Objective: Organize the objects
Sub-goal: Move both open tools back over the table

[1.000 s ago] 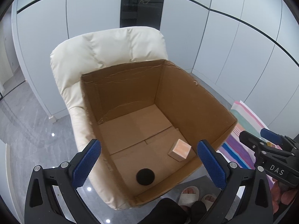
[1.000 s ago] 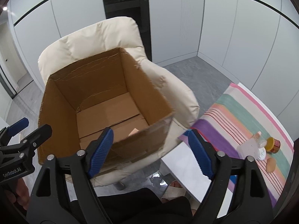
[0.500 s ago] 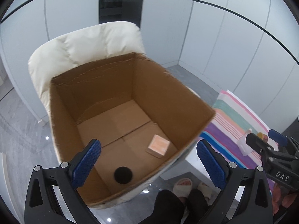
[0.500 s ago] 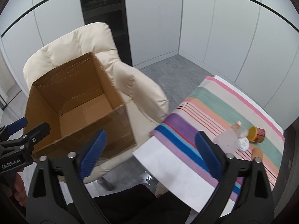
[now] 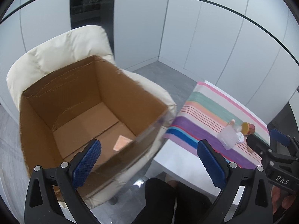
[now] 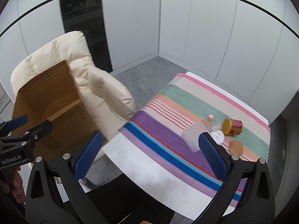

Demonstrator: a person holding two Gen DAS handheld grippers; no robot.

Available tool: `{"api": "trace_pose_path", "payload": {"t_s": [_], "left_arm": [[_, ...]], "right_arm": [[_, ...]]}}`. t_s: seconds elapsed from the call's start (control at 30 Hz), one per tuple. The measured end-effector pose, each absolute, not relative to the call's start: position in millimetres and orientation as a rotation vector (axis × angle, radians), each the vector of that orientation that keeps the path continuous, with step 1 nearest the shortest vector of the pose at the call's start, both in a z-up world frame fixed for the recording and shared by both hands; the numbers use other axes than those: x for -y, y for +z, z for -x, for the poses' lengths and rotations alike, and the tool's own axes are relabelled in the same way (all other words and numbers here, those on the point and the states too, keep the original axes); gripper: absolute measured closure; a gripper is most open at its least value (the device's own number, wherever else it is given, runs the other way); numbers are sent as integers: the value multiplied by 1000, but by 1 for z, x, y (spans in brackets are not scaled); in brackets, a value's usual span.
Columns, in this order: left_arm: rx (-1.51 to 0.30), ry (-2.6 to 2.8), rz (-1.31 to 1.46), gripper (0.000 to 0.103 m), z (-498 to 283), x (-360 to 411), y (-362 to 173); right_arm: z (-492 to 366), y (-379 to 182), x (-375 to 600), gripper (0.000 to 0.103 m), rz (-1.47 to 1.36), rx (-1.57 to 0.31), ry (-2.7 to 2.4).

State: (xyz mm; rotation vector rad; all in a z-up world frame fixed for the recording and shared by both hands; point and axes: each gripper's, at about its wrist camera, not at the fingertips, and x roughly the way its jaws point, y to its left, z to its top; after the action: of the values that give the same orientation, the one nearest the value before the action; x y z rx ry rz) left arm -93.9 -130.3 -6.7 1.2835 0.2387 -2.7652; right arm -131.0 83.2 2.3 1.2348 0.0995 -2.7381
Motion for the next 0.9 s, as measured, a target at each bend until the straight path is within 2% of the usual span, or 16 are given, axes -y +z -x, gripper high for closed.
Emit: {"api": "trace_pose_path", "payload": {"t_s": [0.27, 0.9], "left_arm": [[-188, -2816, -1319, 0, 103, 95, -7], [-75, -2876, -1408, 0, 120, 19, -13]], "right_arm": [[128, 1, -132, 0, -1289, 20, -2797], [107, -5, -217, 0, -1361, 142, -2907]]}}
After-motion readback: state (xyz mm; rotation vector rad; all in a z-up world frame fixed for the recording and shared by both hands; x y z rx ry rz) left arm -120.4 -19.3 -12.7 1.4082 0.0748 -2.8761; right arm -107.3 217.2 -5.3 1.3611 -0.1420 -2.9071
